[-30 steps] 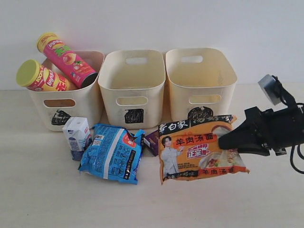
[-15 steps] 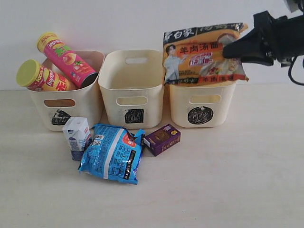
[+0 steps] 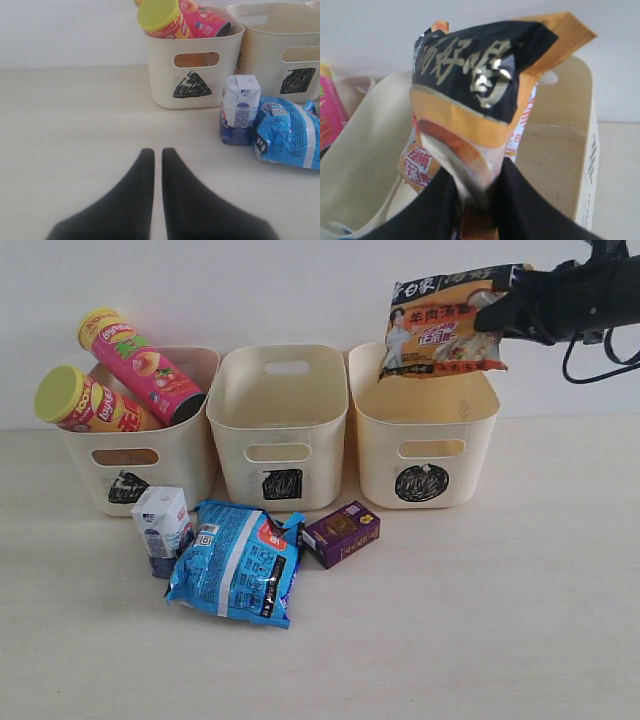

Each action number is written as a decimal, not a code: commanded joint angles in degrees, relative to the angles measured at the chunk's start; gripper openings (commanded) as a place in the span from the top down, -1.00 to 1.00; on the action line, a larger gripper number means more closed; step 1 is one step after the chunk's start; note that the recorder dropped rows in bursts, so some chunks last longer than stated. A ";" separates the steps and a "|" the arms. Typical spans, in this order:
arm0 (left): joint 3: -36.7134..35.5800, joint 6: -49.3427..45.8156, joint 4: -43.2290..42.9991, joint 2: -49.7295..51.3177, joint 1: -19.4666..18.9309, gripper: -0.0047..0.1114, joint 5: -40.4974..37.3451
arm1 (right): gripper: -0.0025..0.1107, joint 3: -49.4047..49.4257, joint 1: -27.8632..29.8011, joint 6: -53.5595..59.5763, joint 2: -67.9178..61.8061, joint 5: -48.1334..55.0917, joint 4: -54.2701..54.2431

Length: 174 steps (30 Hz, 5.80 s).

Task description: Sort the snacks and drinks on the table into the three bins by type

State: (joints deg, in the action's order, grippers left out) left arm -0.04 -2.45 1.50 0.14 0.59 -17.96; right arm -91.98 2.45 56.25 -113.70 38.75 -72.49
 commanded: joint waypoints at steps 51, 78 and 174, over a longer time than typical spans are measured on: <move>0.04 -0.14 0.63 -0.14 -0.11 0.84 0.13 | 0.96 8.57 -7.16 -8.47 16.59 12.54 34.19; 0.04 -0.14 0.63 -0.14 -0.11 0.84 0.13 | -0.20 24.02 -31.11 -29.14 8.79 1.25 16.89; 0.04 -0.14 0.63 -0.14 -0.11 0.84 0.13 | -0.88 23.31 -27.81 -7.54 3.03 -6.99 7.05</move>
State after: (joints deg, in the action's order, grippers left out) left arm -0.04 -2.45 1.50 0.14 0.59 -17.96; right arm -68.58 -24.09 46.64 -110.95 32.07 -65.87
